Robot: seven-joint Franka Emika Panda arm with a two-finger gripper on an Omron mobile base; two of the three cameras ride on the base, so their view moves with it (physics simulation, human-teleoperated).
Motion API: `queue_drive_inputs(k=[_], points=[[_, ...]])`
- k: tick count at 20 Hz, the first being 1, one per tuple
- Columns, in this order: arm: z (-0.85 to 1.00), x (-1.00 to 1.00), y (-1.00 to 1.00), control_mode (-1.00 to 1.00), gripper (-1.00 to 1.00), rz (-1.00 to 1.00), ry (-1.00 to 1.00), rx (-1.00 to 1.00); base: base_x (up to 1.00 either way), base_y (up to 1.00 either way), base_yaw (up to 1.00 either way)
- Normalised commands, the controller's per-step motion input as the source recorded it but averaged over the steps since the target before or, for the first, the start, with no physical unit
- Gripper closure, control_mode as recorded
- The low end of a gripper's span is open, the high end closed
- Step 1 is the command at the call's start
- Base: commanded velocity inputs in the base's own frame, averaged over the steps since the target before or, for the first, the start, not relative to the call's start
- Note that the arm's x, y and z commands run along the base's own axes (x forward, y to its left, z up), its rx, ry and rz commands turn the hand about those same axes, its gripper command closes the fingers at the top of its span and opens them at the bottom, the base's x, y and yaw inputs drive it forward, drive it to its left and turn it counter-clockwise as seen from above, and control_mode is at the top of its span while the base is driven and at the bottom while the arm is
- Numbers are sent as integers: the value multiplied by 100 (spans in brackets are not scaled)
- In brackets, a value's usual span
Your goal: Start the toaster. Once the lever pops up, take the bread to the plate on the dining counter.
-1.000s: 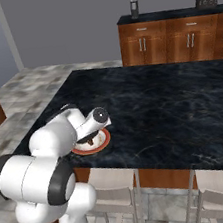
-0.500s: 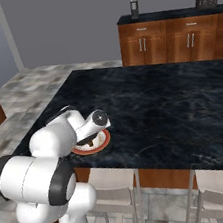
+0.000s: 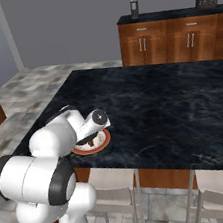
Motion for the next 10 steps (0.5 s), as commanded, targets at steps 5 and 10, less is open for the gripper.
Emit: queue_drive_inputs(k=[5, 10], points=[[0, 0, 0, -100, -100, 0, 0, 0, 0, 0, 0], [0, 0, 0, -100, -100, 0, 0, 0, 0, 0, 0]])
